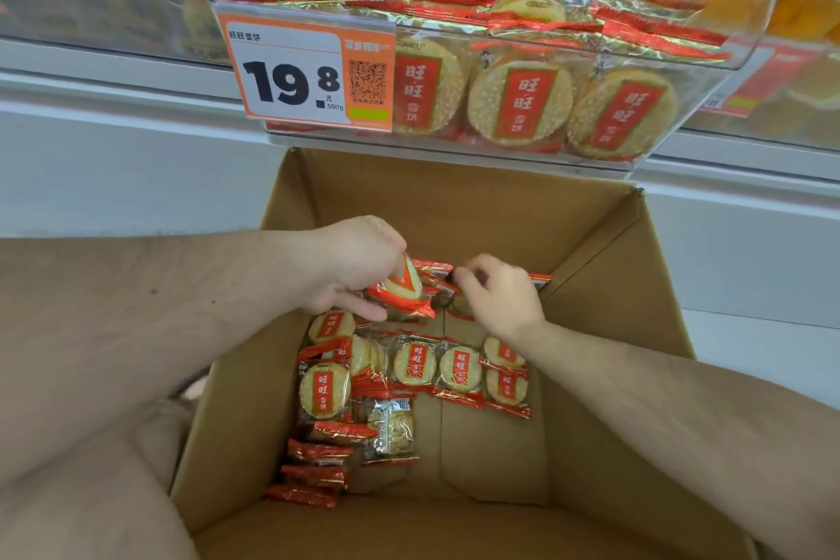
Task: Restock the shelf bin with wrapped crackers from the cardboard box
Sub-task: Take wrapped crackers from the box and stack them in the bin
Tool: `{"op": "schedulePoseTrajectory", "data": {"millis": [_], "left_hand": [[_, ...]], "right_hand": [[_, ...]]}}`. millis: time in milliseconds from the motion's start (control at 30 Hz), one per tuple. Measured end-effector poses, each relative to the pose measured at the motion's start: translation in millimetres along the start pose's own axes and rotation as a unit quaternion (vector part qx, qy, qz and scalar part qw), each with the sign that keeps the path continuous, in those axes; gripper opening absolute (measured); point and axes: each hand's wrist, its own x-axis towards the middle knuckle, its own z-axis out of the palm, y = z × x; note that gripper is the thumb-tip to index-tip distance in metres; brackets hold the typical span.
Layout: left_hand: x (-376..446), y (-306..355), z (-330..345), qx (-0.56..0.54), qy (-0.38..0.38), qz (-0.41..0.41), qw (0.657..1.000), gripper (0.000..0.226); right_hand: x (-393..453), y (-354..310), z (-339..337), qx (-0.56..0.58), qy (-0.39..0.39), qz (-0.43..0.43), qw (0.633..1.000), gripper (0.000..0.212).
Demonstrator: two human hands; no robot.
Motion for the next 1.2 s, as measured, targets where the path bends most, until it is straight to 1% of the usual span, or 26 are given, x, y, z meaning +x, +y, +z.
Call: {"op": "schedulePoseTrajectory", "data": {"millis": [33, 67, 133, 167, 233, 267, 333, 400, 433, 567, 600, 667, 700, 767, 833, 933, 1000, 1067, 1200], "left_hand": [[1, -1, -1, 0.025, -0.006, 0.016, 1.0, 0.034], [2, -2, -3, 0.048, -0.012, 0.032, 0.998, 0.043], [5, -4, -6, 0.09, -0.026, 0.057, 0.994, 0.056], [5, -5, -7, 0.114, -0.031, 0.066, 0.991, 0.06], [5, -7, -10, 0.168, -0.035, 0.08, 0.982, 0.065], [5, -8, -11, 0.19, -0.036, 0.083, 0.978, 0.065], [7, -12, -13, 0.211, -0.041, 0.081, 0.973, 0.065], [8, -15, -14, 0.221, -0.046, 0.076, 0.971, 0.067], [8, -16, -15, 0.225, -0.049, 0.074, 0.97, 0.067], [6, -21, -18, 0.246, -0.06, 0.079, 0.964, 0.066], [5, -21, -18, 0.248, -0.062, 0.086, 0.963, 0.063], [3, -20, -19, 0.245, -0.063, 0.103, 0.962, 0.055], [2, -18, -20, 0.239, -0.063, 0.111, 0.963, 0.054], [-3, -13, -20, 0.228, -0.062, 0.128, 0.963, 0.058], [-9, -10, -20, 0.213, -0.057, 0.15, 0.964, 0.066], [-18, -5, -17, 0.195, -0.054, 0.185, 0.962, 0.076], [-25, -1, -15, 0.181, -0.046, 0.204, 0.961, 0.079], [-33, 3, -13, 0.156, -0.044, 0.227, 0.96, 0.078], [-47, 11, -9, 0.084, -0.068, 0.271, 0.957, 0.075]], "right_hand": [[7, 22, 7, -0.058, -0.033, 0.095, 0.993, 0.029], [10, 42, 14, -0.103, -0.07, 0.156, 0.98, 0.026], [10, 71, 27, -0.148, -0.134, 0.24, 0.95, 0.029], [8, 82, 37, -0.151, -0.156, 0.279, 0.935, 0.035], [2, 95, 57, -0.153, -0.181, 0.338, 0.911, 0.061], [-1, 100, 67, -0.159, -0.185, 0.353, 0.903, 0.075], [-3, 107, 81, -0.173, -0.195, 0.363, 0.895, 0.096], [-5, 107, 84, -0.201, -0.209, 0.358, 0.888, 0.106], [-6, 105, 83, -0.223, -0.212, 0.349, 0.885, 0.106], [-5, 81, 62, -0.255, -0.239, 0.329, 0.877, 0.095], [-5, 70, 52, -0.253, -0.244, 0.32, 0.88, 0.091], [-6, 44, 29, -0.225, -0.237, 0.298, 0.897, 0.086], [-9, 29, 16, -0.19, -0.226, 0.293, 0.909, 0.087], [-19, -1, -10, -0.092, -0.193, 0.285, 0.934, 0.089], [-37, -27, -37, 0.02, -0.133, 0.263, 0.955, 0.084], [-68, -60, -76, 0.144, -0.056, 0.179, 0.972, 0.077], [-82, -76, -94, 0.184, -0.024, 0.119, 0.975, 0.077], [-91, -90, -104, 0.2, -0.005, 0.077, 0.977, 0.078], [-98, -112, -107, 0.167, 0.034, 0.002, 0.985, 0.089]]}}
